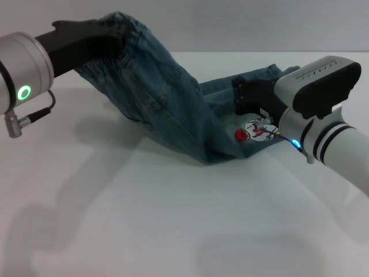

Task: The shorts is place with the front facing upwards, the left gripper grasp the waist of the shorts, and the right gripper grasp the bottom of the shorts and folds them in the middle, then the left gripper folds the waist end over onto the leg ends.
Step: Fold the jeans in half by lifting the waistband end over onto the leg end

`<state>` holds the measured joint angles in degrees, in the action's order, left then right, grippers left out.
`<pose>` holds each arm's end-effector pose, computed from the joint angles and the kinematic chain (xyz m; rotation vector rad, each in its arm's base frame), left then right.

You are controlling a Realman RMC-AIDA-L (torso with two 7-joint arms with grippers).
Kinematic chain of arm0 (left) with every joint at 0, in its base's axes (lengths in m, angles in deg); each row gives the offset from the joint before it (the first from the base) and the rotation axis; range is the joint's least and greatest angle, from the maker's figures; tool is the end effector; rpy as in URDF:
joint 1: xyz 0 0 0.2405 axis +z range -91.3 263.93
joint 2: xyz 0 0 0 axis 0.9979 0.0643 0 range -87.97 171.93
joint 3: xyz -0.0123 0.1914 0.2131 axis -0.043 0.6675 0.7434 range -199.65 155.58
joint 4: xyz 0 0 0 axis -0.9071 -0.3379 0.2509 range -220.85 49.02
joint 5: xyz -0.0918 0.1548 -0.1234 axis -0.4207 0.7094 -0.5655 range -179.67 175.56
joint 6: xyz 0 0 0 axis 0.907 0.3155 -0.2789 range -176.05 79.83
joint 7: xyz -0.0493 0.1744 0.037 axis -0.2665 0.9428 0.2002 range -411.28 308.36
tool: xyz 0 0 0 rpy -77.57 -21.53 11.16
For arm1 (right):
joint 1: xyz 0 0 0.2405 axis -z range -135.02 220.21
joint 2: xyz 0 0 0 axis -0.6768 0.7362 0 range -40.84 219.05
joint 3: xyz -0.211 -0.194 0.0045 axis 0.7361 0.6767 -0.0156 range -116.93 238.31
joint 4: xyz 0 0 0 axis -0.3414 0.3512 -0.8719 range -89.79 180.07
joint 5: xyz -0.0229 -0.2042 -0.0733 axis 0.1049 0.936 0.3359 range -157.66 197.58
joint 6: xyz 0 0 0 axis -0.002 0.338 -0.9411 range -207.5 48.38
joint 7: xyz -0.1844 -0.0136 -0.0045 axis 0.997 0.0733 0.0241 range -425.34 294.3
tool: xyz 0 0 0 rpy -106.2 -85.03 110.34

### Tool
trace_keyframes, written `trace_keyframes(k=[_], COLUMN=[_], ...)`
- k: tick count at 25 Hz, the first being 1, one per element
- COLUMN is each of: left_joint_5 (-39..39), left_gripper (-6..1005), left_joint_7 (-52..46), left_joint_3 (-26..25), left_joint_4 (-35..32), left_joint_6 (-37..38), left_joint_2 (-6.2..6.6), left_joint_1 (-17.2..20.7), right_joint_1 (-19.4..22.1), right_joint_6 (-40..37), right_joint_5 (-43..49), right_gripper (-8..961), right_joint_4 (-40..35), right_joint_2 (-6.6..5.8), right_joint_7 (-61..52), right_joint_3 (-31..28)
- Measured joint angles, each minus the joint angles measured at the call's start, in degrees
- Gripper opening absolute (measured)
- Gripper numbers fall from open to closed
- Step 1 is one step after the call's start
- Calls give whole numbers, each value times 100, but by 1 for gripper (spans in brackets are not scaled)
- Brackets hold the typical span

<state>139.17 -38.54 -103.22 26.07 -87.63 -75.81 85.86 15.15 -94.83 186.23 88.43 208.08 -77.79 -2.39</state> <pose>-0.1463 0.3545 0.0156 -2.0567 -0.8099 -0.5695 0.2379 0.4373 -0.1348 -2.0902 0.6208 0.4631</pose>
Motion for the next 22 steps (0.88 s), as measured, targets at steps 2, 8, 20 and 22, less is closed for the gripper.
trace_keyframes(k=[2, 8, 20, 22], left_joint_5=[-24, -51, -99, -117], left_gripper=[87, 86, 85, 85], left_joint_7=[0, 0, 57, 58], left_joint_3=[34, 130, 305, 308], left_joint_4=[34, 90, 78, 71], left_joint_6=[41, 157, 223, 226], left_joint_2=[0, -7, -16, -15], left_joint_1=[-32, -265, -612, -642], right_joint_1=[-61, -206, -476, -611], right_joint_6=[16, 20, -25, -31], right_joint_5=[-1, -16, -26, -26], right_gripper=[-1, 0, -1, -1], right_joint_4=[-37, -138, -164, -199], right_joint_2=[3, 27, 40, 46], right_joint_7=[-1, -7, -410, -571], right_joint_3=[-1, 113, 572, 684])
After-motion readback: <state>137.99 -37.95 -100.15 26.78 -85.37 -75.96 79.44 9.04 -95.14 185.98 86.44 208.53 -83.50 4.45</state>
